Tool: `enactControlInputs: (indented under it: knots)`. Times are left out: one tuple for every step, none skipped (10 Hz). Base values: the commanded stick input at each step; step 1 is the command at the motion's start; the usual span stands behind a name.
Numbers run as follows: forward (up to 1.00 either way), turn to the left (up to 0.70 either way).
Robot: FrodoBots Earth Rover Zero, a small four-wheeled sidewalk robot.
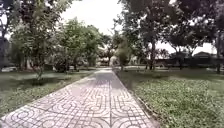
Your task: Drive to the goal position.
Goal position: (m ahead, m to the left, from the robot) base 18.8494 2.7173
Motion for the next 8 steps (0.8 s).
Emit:
enactControlInputs:
  knots:
    - [0.7,0.0]
    - [0.7,0.0]
    - [0.7,0.0]
    - [0.7,0.0]
    - [0.7,0.0]
    - [0.7,0.0]
    - [0.7,0.0]
    - [0.7,0.0]
